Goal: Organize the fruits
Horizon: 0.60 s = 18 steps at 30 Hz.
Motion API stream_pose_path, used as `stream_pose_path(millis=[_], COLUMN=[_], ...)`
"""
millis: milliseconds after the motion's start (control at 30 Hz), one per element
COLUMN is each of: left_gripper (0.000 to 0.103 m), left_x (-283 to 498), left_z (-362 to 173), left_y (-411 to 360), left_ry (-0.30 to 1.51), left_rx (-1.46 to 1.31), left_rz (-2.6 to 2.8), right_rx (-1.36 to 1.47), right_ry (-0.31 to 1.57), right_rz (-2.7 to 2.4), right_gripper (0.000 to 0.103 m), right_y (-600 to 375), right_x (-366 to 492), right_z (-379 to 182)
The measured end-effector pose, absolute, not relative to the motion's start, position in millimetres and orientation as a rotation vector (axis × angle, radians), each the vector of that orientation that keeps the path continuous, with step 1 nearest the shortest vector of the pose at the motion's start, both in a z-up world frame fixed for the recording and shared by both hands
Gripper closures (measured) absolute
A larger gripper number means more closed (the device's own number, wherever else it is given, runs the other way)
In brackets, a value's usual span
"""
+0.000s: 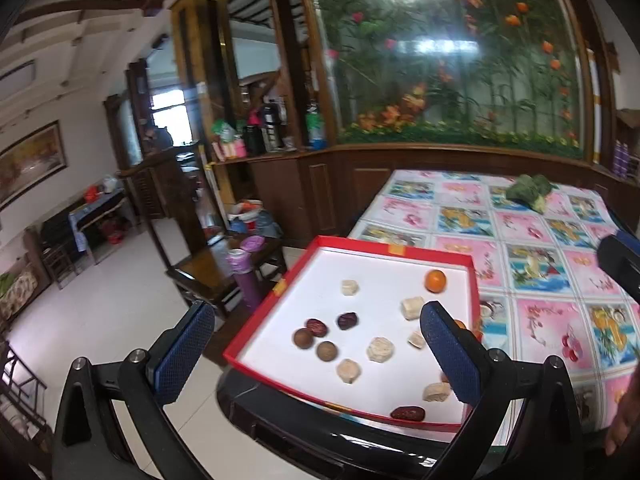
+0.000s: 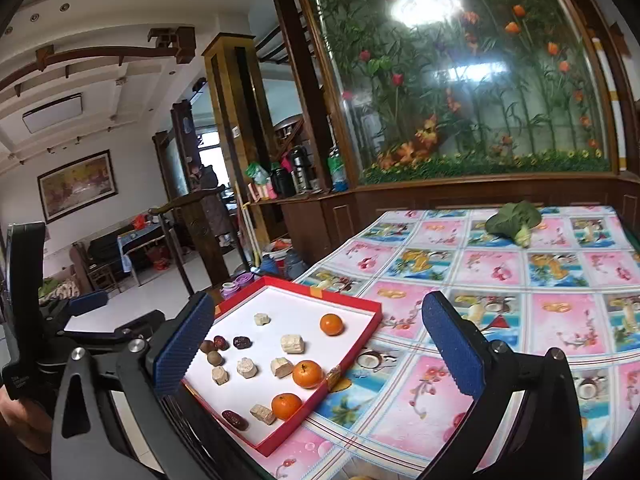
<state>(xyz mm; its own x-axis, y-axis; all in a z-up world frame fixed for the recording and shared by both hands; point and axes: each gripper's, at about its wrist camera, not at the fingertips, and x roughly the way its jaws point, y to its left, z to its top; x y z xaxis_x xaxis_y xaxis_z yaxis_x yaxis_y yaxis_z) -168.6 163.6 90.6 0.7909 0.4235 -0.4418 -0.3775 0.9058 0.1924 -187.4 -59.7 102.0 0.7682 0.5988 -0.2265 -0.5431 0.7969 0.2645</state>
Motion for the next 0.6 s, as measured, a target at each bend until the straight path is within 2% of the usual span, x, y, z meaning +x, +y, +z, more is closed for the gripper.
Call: stream_pose_path(millis=[600], left_gripper=[0.000], left_x=[-211], left_z=[122], left_y=[145], left_ry=[0.431], left_rx=[0.138], left_rz=[0.398], right_rx=[0.132], right_ry=[0.288], right_rz=[0.556], right_gripper=[0.000], right_y=[-54], right_x=[-246], right_z=[130])
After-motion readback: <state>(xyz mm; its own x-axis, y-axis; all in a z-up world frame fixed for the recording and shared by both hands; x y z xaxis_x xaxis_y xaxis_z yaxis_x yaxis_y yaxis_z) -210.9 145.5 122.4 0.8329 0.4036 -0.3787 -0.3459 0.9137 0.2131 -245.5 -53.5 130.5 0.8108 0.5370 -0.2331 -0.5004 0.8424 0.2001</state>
